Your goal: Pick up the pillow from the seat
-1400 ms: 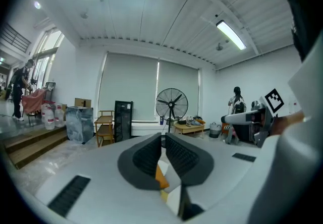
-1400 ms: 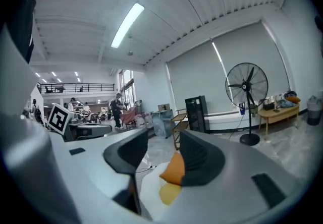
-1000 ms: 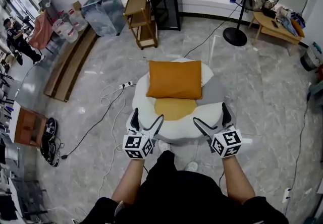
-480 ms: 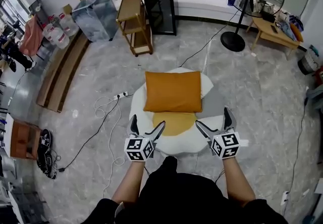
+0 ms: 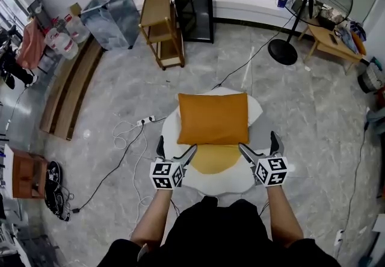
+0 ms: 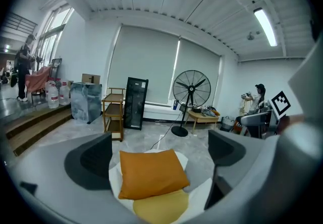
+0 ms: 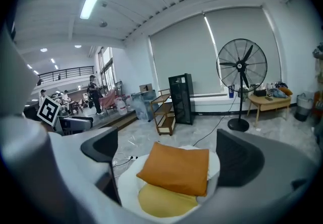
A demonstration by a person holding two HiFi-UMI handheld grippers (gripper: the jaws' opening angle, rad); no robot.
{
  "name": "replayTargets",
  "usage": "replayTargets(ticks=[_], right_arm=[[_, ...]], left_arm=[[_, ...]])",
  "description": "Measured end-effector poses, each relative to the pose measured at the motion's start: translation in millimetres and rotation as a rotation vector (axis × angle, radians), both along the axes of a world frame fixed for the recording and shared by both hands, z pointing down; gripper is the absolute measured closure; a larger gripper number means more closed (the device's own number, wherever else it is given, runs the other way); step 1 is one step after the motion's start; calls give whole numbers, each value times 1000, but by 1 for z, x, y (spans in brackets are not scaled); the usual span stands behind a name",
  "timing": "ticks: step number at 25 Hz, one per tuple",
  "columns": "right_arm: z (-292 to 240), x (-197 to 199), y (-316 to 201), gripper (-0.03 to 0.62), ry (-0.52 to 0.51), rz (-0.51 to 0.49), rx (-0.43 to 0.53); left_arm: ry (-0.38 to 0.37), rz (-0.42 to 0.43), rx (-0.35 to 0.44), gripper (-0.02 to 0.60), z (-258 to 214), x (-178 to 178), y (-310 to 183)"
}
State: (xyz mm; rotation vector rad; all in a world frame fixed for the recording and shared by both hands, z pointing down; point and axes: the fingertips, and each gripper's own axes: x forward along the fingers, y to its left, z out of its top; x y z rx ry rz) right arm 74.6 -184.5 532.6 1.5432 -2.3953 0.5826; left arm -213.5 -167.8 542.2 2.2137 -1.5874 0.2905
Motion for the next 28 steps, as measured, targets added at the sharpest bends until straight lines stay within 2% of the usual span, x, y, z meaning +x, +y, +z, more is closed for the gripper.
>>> replayTargets(ticks=[4, 13, 20, 28], right_arm=[[21, -2, -18, 5, -9, 36, -55], [90, 17, -60, 5, -15, 42, -210], [165, 38, -98, 5, -14, 21, -330], [262, 40, -126, 5, -44, -2, -460]], left_arm=[[-4, 5, -57, -5, 24, -17, -22], [-22, -30, -169, -5, 79, -25, -57], [-19, -84, -294, -5, 154, -30, -92], [-18, -99, -406, -5, 248, -39, -121]])
